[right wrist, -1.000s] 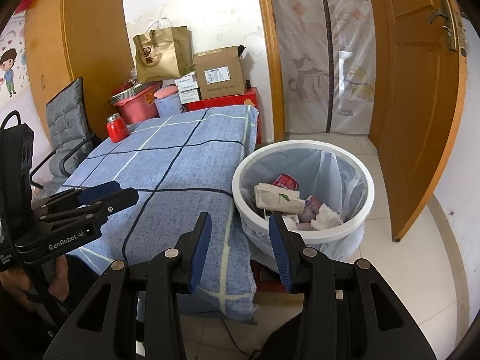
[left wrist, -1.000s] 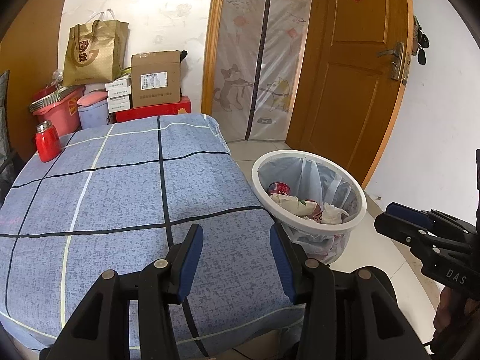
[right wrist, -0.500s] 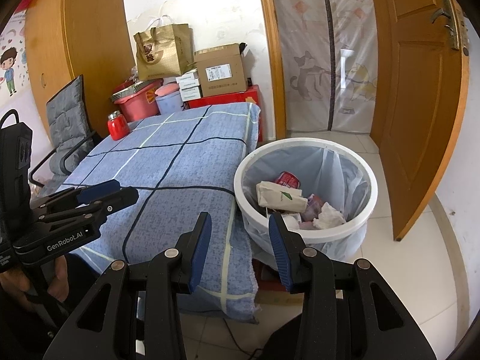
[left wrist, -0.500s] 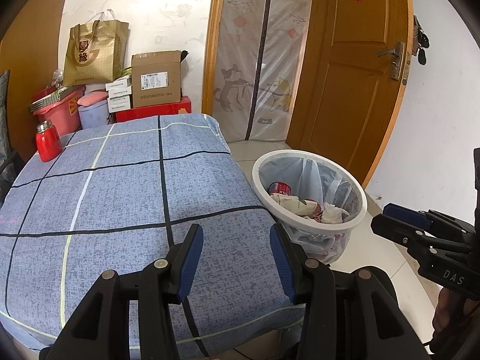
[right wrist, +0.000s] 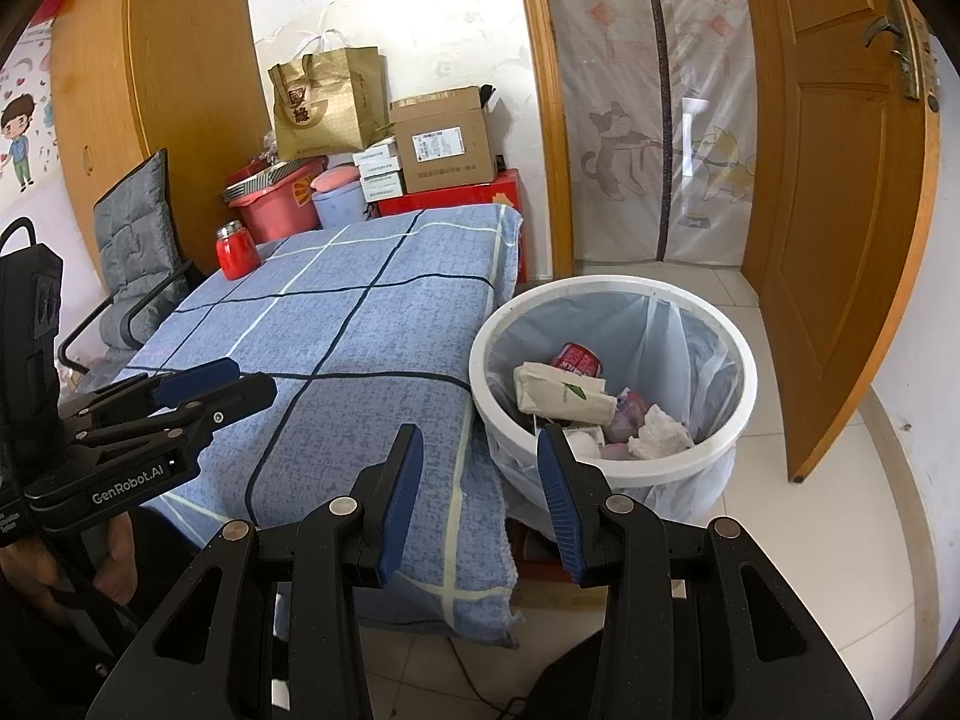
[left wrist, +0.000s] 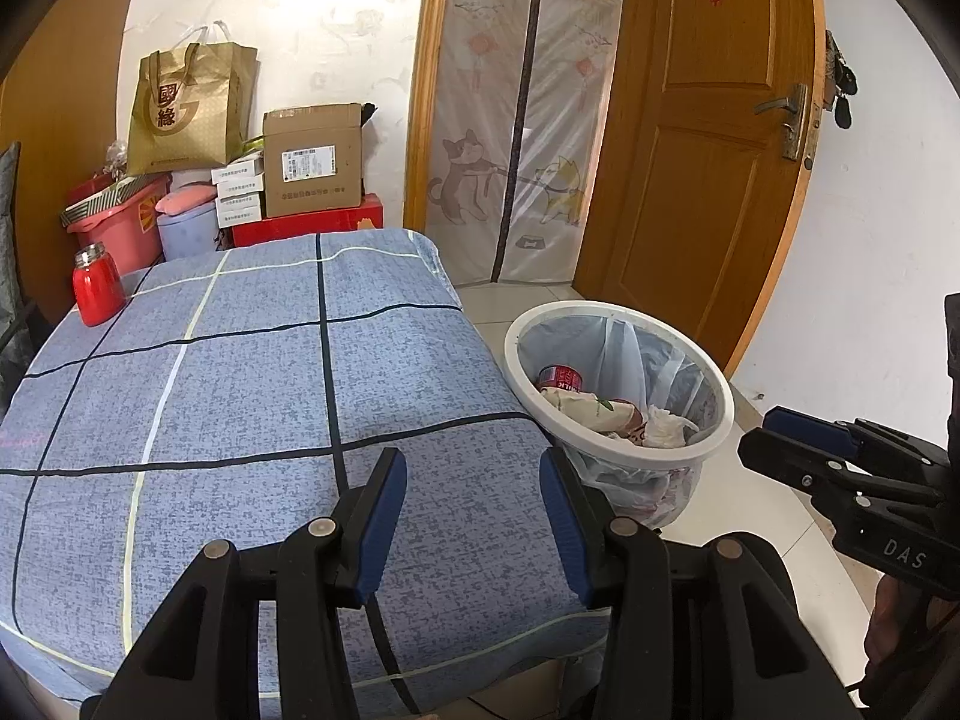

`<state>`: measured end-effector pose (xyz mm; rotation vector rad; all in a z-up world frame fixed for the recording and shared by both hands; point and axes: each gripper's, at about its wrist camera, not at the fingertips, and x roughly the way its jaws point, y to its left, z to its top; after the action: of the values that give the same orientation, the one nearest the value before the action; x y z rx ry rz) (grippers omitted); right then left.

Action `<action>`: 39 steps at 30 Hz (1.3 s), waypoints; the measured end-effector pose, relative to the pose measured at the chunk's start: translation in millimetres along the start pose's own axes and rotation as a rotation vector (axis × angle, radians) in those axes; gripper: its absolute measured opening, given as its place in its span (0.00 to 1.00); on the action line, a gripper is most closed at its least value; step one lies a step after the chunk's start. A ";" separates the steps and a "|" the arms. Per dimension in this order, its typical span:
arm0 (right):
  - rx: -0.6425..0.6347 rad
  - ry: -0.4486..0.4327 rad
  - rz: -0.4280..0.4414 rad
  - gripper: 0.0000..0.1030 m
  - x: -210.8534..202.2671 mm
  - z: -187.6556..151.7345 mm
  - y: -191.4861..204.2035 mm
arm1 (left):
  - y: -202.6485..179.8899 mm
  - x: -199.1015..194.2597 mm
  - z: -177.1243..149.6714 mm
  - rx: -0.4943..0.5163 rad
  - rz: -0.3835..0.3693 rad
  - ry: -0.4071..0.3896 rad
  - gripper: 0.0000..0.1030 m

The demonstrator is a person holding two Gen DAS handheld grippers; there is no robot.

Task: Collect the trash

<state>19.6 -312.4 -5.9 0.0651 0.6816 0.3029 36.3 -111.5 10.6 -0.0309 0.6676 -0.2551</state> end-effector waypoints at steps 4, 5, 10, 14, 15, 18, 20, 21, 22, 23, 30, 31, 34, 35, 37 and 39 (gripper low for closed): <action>-0.001 0.000 0.000 0.40 0.9 -0.5 -0.2 | -0.5 -0.2 0.0 0.001 0.001 0.002 0.45; -0.001 0.000 0.000 0.40 0.2 0.2 -0.4 | -0.8 -0.1 -0.1 0.002 0.001 0.003 0.45; -0.001 0.000 0.001 0.40 0.0 0.3 -0.4 | -1.1 -0.5 -0.3 0.001 0.001 0.001 0.45; -0.001 0.000 0.000 0.40 0.0 0.4 -0.3 | -0.8 -0.3 -0.1 0.002 0.000 0.001 0.45; -0.001 0.000 0.000 0.40 0.0 0.4 -0.3 | -0.9 -0.3 -0.2 0.002 0.000 0.001 0.45; -0.001 0.000 0.000 0.40 0.0 0.4 -0.3 | -1.2 -0.3 -0.2 0.002 0.001 0.001 0.45; -0.001 0.000 0.001 0.40 0.0 0.5 -0.4 | -1.3 -0.4 -0.3 0.002 0.002 0.000 0.45; -0.001 0.000 0.000 0.40 -0.1 0.5 -0.3 | -1.6 -0.5 -0.5 0.002 0.002 0.001 0.45; -0.001 0.000 0.000 0.40 -0.1 0.6 -0.4 | -1.4 -0.4 -0.5 0.002 0.002 0.001 0.45; -0.001 0.000 0.001 0.40 0.1 0.5 -0.4 | -1.1 -0.1 -0.4 0.002 0.001 0.002 0.45; 0.000 0.000 0.000 0.40 0.0 0.6 -0.3 | -1.9 0.1 -0.4 0.003 0.000 0.004 0.45; 0.000 0.001 0.000 0.40 0.0 0.7 -0.4 | -1.6 0.1 -0.5 0.002 -0.002 0.004 0.45; 0.001 0.003 0.000 0.40 1.3 -0.5 -0.5 | -1.7 -0.3 -1.5 0.002 -0.003 0.006 0.45; 0.001 0.002 0.000 0.40 1.3 -0.5 -0.5 | -1.5 -0.4 -1.7 0.002 -0.003 0.007 0.45; 0.000 0.003 0.000 0.40 2.1 -1.0 -0.4 | -1.4 -0.9 -2.7 0.003 -0.002 0.008 0.45; 0.001 0.003 0.000 0.40 1.8 -1.0 -0.7 | -1.1 -0.8 -2.9 0.003 -0.003 0.009 0.45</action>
<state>20.5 -312.5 -7.9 0.0655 0.6848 0.3028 33.7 -112.3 8.9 -0.0283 0.6757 -0.2597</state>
